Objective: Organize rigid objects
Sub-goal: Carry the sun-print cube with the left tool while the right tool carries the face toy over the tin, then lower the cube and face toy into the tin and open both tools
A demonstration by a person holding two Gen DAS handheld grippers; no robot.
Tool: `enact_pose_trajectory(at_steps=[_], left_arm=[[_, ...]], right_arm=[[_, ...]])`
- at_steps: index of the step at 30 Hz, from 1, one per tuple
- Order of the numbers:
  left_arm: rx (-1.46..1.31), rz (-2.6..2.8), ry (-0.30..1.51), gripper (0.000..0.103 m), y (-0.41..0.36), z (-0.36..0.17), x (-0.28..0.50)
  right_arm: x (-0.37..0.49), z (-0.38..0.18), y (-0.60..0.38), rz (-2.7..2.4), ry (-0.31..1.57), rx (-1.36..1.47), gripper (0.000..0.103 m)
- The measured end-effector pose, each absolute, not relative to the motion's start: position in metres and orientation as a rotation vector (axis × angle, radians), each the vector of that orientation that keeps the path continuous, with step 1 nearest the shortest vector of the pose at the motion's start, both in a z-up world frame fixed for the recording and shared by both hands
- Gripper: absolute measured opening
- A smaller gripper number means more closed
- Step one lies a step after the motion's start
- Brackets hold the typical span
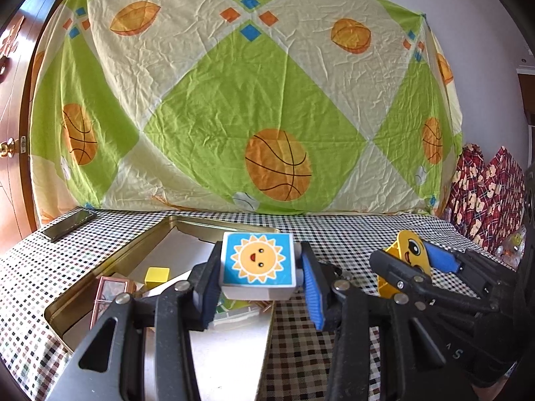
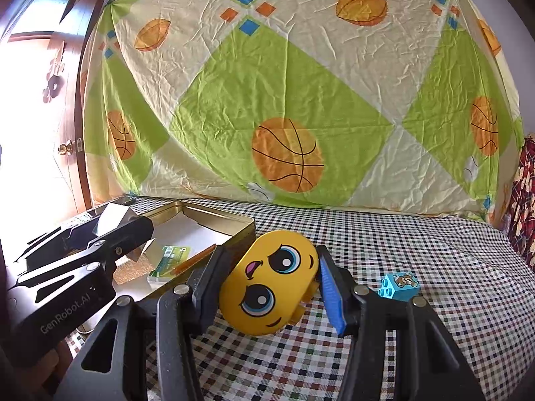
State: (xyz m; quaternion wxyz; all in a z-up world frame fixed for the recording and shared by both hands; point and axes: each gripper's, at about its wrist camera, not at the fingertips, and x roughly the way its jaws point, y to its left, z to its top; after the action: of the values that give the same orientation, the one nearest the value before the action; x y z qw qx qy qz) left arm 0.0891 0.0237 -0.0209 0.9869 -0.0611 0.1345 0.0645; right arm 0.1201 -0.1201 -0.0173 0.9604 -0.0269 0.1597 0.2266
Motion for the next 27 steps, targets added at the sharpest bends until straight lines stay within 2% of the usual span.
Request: enact_pose_trajectory(at_steps=[27], left_arm=[[-0.165, 0.168, 0.272, 0.042, 0.053, -0.022, 0.08]], right_arm=[[0.114, -0.017, -0.084, 0.512, 0.326, -0.081, 0.054]])
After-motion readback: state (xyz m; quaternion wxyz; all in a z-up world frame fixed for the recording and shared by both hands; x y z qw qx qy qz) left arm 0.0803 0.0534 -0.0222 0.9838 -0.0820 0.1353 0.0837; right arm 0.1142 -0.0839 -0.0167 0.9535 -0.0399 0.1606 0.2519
